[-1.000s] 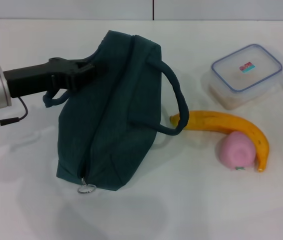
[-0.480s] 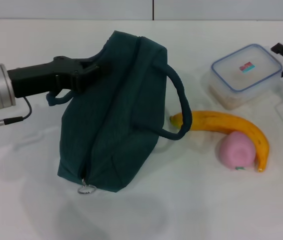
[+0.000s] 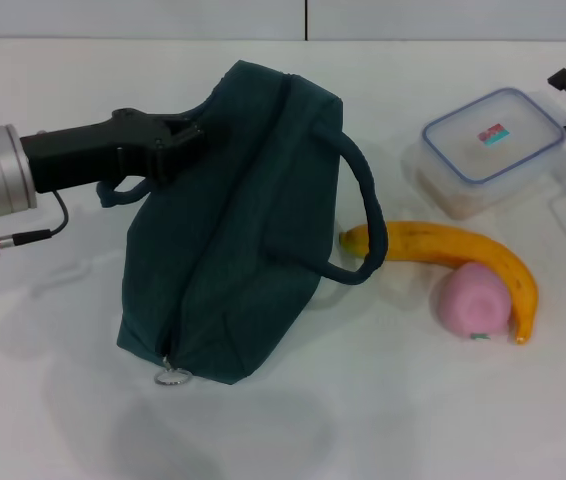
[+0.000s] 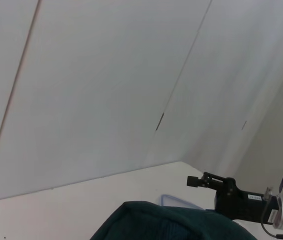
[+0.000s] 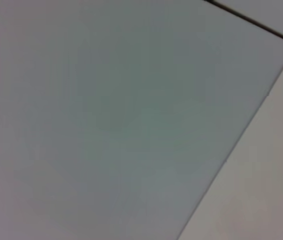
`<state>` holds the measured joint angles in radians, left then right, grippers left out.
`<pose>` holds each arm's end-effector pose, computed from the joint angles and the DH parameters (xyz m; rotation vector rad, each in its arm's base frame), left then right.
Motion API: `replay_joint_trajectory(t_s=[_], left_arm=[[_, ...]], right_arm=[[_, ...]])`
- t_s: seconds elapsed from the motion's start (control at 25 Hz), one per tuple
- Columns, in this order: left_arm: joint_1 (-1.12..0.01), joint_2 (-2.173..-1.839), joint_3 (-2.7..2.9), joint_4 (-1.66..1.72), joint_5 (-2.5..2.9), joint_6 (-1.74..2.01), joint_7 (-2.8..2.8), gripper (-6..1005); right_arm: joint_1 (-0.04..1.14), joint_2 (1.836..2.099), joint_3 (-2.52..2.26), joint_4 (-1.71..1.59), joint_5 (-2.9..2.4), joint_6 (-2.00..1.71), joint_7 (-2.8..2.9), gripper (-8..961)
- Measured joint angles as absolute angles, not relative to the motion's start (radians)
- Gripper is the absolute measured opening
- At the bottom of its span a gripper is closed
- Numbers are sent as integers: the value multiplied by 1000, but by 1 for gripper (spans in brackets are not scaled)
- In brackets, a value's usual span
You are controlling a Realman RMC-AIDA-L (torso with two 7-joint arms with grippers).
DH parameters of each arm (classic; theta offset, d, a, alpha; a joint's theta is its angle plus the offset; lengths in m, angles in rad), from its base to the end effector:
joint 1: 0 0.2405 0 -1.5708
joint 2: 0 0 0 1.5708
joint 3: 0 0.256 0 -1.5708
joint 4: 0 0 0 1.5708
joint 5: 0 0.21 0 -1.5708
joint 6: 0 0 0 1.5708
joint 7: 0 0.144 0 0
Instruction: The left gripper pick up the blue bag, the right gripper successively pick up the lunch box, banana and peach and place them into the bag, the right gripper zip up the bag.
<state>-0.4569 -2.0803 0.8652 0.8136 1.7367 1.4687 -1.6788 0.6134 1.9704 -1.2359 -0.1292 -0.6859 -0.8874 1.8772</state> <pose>-0.2398 0.3447 0.0213 -2.5603 -0.8524 -0.8805 0.3200 0.3974 0.0053 -1.3891 1.8271 1.2541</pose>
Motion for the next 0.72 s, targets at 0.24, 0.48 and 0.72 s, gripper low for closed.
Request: replay_joint_trajectory(t_s=[0.24, 0.48, 0.72], left_arm=[[-464, -2082, 865, 813, 1732, 1465, -1668, 41], [-470, -2084, 865, 807, 1729, 1464, -1656, 41], [-485, -2085, 860, 780, 1724, 1462, -1631, 41]], right_arm=[[628, 1967, -1245, -126, -693, -887, 1893, 810], [654, 1966, -1280, -121, -698, -879, 1923, 810], [653, 1973, -1279, -140, -698, -906, 1902, 809]])
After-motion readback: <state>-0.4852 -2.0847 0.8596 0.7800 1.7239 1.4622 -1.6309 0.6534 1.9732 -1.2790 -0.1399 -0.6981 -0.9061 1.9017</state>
